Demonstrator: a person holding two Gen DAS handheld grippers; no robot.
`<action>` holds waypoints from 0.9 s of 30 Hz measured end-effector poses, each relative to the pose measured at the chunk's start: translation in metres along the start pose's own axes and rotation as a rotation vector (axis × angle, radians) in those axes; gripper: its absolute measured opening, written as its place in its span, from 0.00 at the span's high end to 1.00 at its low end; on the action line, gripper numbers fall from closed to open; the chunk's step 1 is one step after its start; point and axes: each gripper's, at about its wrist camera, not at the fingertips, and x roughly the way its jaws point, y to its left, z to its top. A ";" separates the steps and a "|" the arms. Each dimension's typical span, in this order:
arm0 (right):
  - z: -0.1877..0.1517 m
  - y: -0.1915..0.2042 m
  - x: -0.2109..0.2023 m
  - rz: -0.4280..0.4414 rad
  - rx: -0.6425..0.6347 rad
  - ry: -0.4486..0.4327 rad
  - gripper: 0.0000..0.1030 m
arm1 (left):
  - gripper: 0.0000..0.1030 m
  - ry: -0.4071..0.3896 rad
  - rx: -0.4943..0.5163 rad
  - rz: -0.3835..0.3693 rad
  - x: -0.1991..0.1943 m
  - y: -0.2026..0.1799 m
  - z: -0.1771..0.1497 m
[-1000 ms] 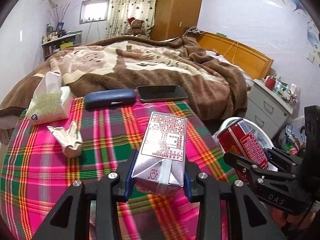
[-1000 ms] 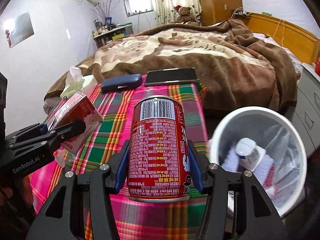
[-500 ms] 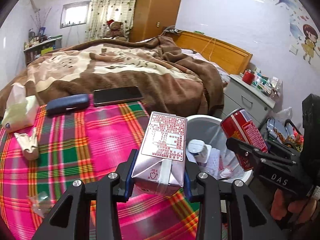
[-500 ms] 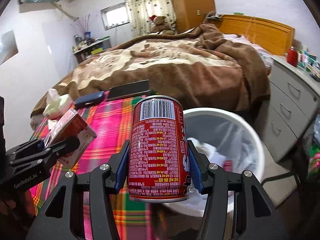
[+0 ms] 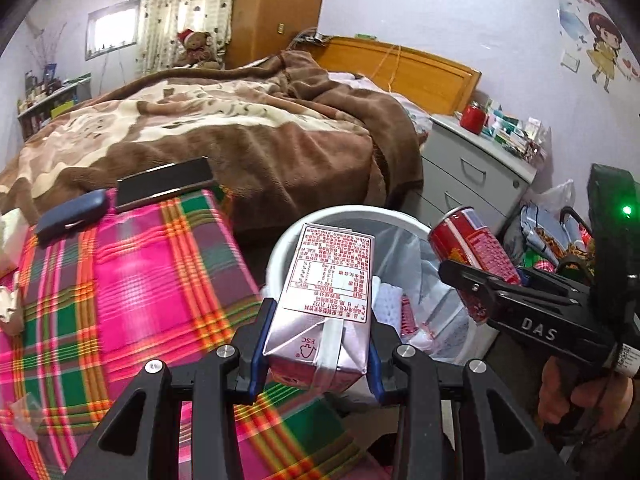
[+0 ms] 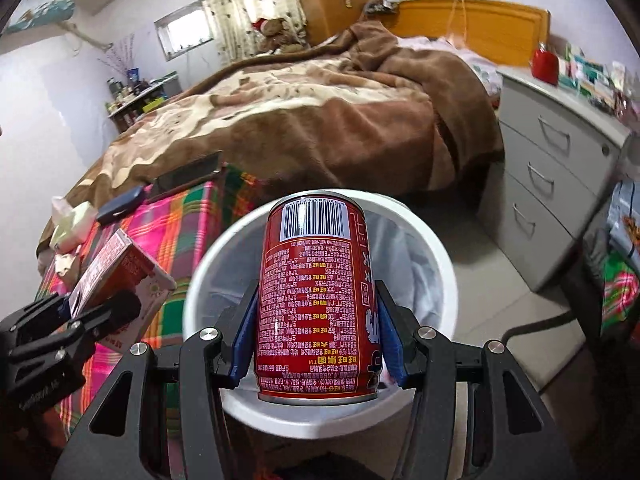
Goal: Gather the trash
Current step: 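Carry red can and pink carton over the white bin and open both tools, then move both tools back over the remaining trash on the cloth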
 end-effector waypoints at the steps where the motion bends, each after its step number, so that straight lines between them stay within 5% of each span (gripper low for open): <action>1: -0.001 -0.003 0.001 -0.005 0.003 0.003 0.47 | 0.62 0.001 0.003 -0.008 0.004 -0.004 0.001; 11: -0.002 -0.020 0.012 0.000 0.000 0.063 0.47 | 0.61 0.036 0.010 -0.028 0.035 -0.023 0.007; 15: -0.003 -0.022 0.011 0.008 0.011 0.055 0.44 | 0.41 0.026 0.005 -0.035 0.034 -0.021 0.008; 27: -0.002 -0.014 -0.002 0.012 0.007 0.012 0.38 | 0.40 0.012 -0.039 0.005 0.014 -0.001 -0.001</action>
